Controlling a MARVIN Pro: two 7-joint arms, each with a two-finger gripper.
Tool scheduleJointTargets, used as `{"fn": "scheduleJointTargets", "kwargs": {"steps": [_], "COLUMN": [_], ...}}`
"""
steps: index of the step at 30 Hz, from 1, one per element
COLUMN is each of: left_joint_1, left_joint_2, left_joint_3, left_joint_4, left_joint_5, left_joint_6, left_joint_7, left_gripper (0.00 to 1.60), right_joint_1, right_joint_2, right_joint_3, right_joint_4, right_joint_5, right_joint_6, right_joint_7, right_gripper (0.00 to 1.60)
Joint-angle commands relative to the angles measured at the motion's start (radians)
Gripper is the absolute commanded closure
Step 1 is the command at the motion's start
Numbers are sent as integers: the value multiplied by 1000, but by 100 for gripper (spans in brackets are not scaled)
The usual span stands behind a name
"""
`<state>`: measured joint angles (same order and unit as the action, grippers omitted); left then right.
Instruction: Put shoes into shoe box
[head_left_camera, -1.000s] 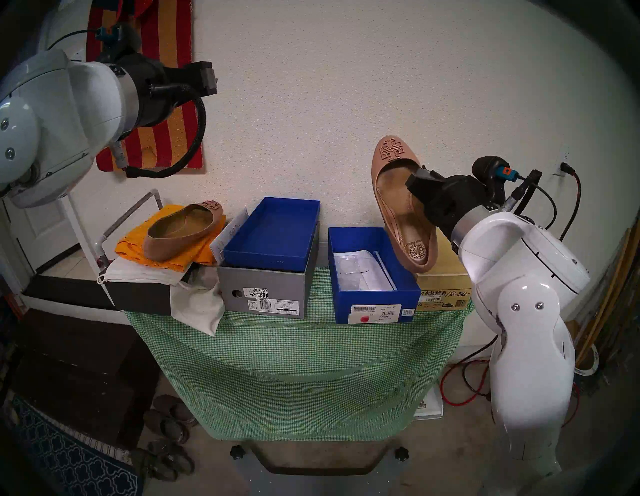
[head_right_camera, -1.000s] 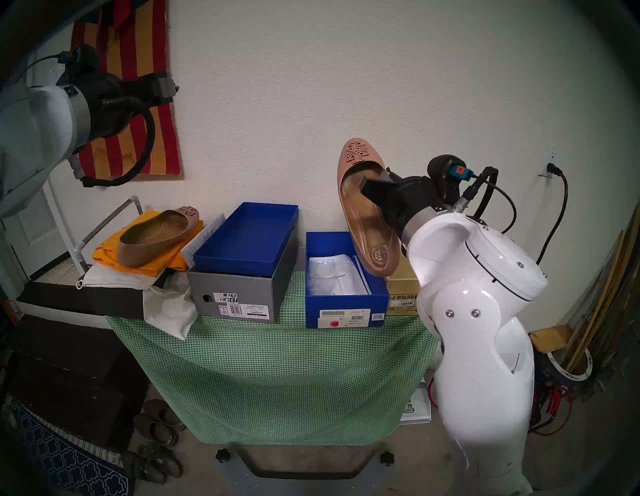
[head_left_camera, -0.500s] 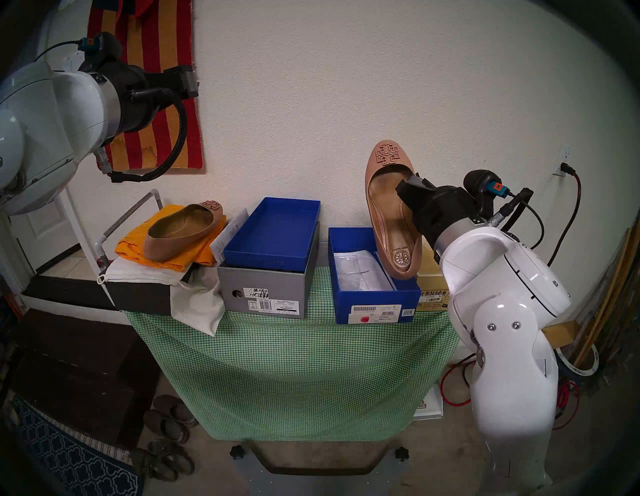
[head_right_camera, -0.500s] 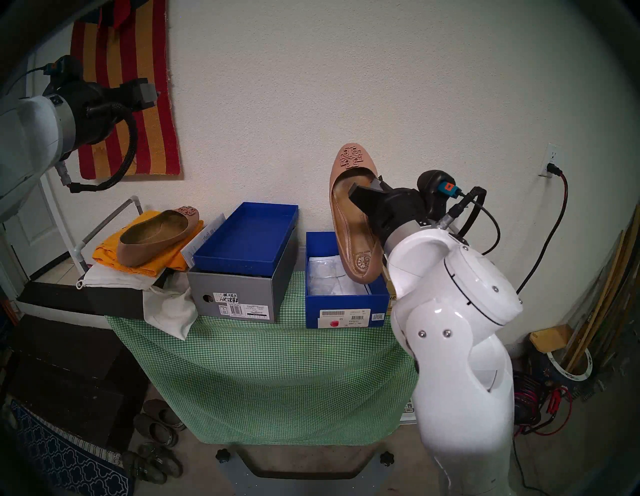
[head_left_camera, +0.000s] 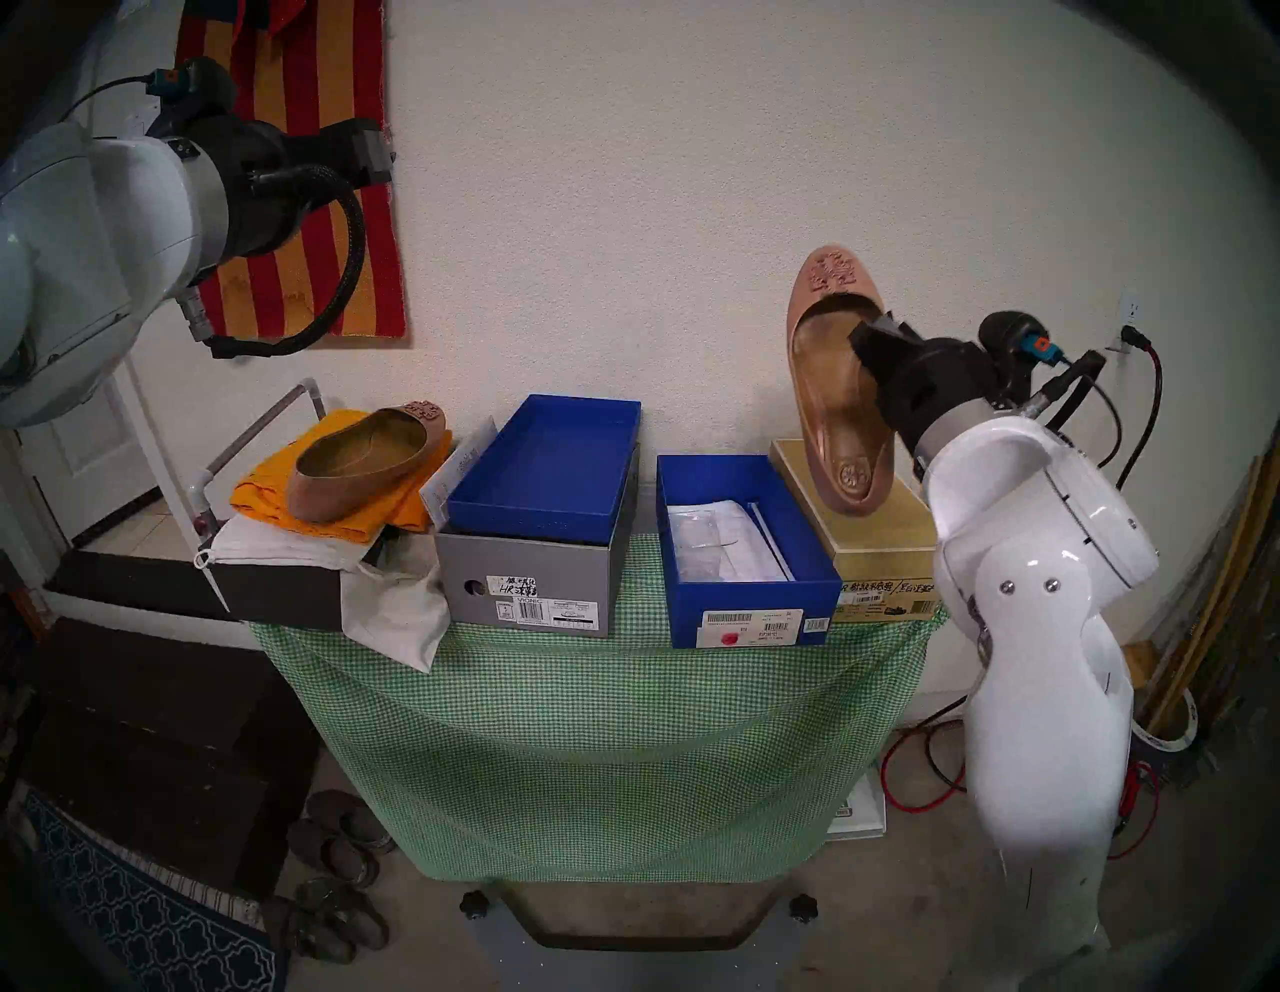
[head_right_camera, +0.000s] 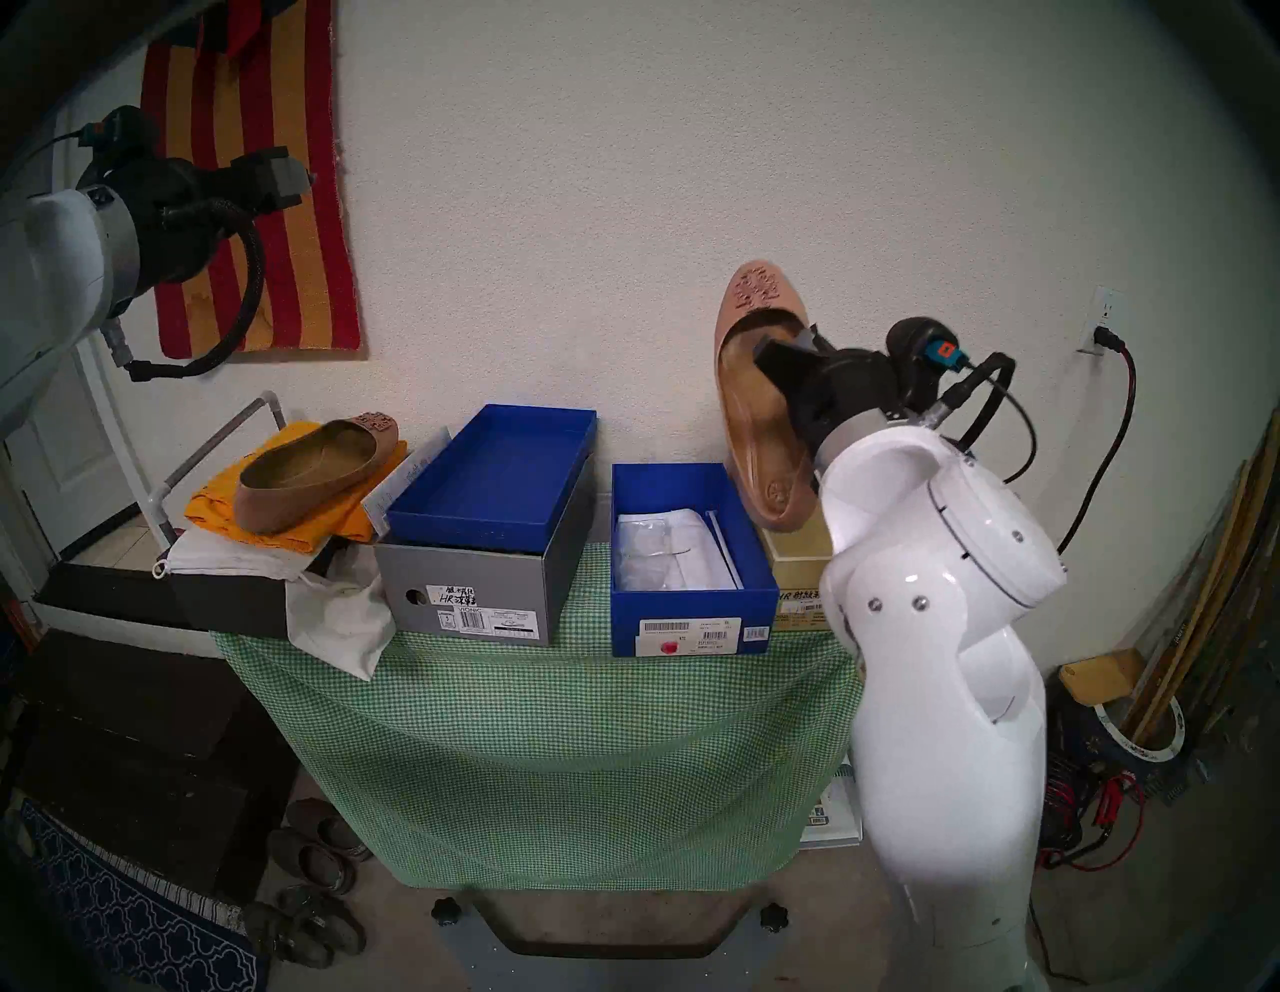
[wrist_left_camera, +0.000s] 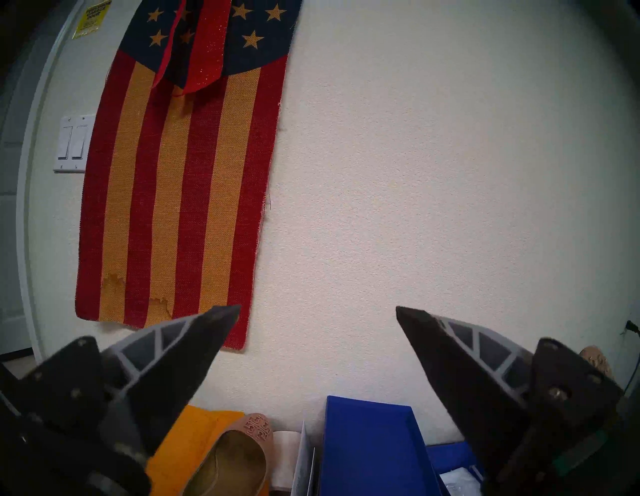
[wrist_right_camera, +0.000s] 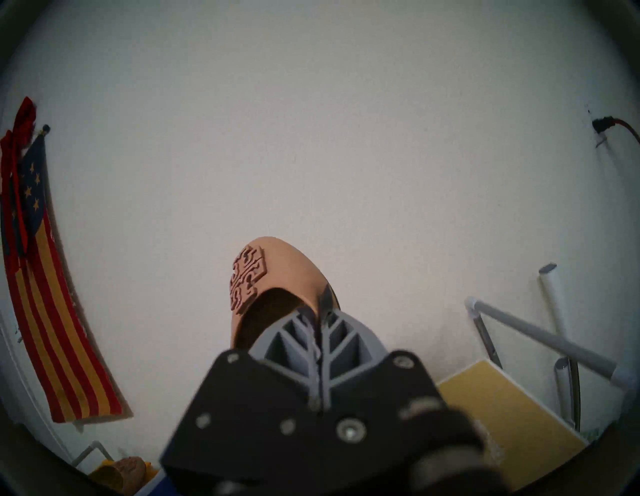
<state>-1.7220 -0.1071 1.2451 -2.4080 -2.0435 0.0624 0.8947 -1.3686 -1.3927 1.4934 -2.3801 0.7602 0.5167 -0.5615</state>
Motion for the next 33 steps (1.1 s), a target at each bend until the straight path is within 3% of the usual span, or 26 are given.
{"fn": "scheduleJointTargets", "kwargs": {"steps": [1,4,5,7,19,33], "left_joint_1": [-18,-26,-25,-25,-45,-90], "left_joint_2": [4,6,7,7,7,7], "left_joint_3": [3,10,9,9,26,70], "left_joint_4": [2,2,2,2,3,2], "left_joint_5": [1,2,2,3,3,0], "left_joint_6": [6,11,11,12,20,22], "left_joint_7": [1,0,-1,-2,-7,-9], "left_gripper": [0,0,0,0,0,0], "right_joint_1": [118,142,168,192,307,459], "right_joint_2": [8,16,5,-10,-79,-127], "right_joint_3": [69,55,2,-40,-97,-121], "right_joint_4": [-52,16,70,99,280,432], "right_joint_5": [31,23,5,0,-100,-186], "right_joint_6": [21,-6,-31,-29,-139,-175], "right_joint_7": [30,72,74,64,113,108], "right_gripper": [160,160,160,160,160,160]}}
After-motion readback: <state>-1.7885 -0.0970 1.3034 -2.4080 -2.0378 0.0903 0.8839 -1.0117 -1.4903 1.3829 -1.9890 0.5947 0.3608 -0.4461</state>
